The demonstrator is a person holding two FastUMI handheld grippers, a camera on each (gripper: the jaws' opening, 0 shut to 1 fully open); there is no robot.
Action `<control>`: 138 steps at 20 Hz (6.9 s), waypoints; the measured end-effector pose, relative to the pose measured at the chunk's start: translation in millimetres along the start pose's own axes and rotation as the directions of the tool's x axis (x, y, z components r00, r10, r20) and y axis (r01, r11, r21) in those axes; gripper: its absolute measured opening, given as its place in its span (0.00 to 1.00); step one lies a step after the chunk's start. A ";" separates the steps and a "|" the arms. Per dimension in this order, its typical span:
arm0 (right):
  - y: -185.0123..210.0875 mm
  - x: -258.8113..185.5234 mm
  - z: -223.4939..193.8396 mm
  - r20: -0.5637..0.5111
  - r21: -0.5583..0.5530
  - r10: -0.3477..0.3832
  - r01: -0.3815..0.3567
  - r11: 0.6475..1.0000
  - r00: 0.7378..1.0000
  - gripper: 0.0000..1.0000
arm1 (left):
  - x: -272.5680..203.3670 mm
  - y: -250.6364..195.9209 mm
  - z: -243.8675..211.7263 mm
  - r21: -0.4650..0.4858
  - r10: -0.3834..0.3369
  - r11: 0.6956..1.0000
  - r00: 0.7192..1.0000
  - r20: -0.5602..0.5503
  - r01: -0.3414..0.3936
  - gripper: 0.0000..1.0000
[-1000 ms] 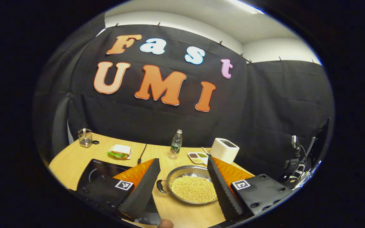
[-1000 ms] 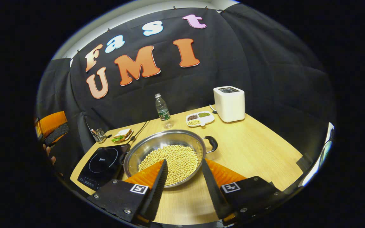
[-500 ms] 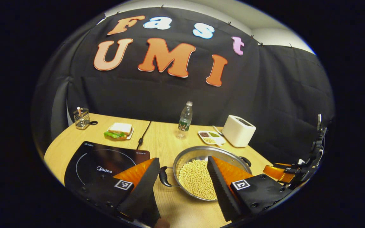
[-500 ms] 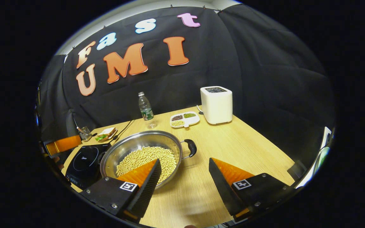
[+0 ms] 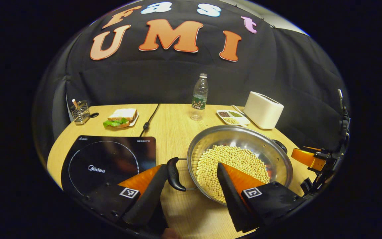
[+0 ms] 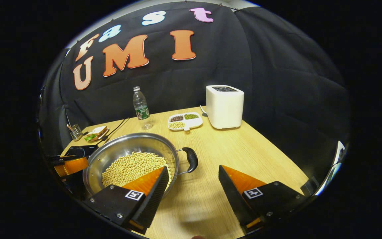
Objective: First push the handle of the pot to place it horizontally, then grasp the pot with both hands and set it on the induction cooktop.
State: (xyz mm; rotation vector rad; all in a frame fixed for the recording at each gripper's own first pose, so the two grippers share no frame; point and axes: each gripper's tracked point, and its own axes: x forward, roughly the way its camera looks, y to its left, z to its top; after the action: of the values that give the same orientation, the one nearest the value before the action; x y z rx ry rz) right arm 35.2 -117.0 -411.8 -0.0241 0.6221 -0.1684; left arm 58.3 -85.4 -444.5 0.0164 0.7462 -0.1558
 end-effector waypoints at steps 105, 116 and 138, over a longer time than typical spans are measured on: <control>164.2 -166.7 175.7 0.256 -0.023 0.241 -0.244 0.970 0.936 0.95 | -268.8 139.6 217.0 -0.025 0.237 0.967 0.860 0.452 -0.254 0.99; 84.8 -268.1 222.4 0.452 -0.040 0.187 -0.189 0.981 0.872 0.95 | -345.4 24.9 244.6 0.016 0.102 0.990 0.799 0.593 -0.138 0.97; 43.8 -288.3 219.7 0.479 -0.023 0.124 -0.128 0.991 0.869 0.95 | -374.5 -23.3 232.7 0.046 -0.035 0.999 0.764 0.645 0.007 0.98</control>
State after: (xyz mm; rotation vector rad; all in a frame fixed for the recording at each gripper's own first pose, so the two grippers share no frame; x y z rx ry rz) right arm -60.9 -32.7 -69.9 -0.0151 0.1230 -0.0332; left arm -59.0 -74.2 -19.0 -0.0075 0.0428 -0.1843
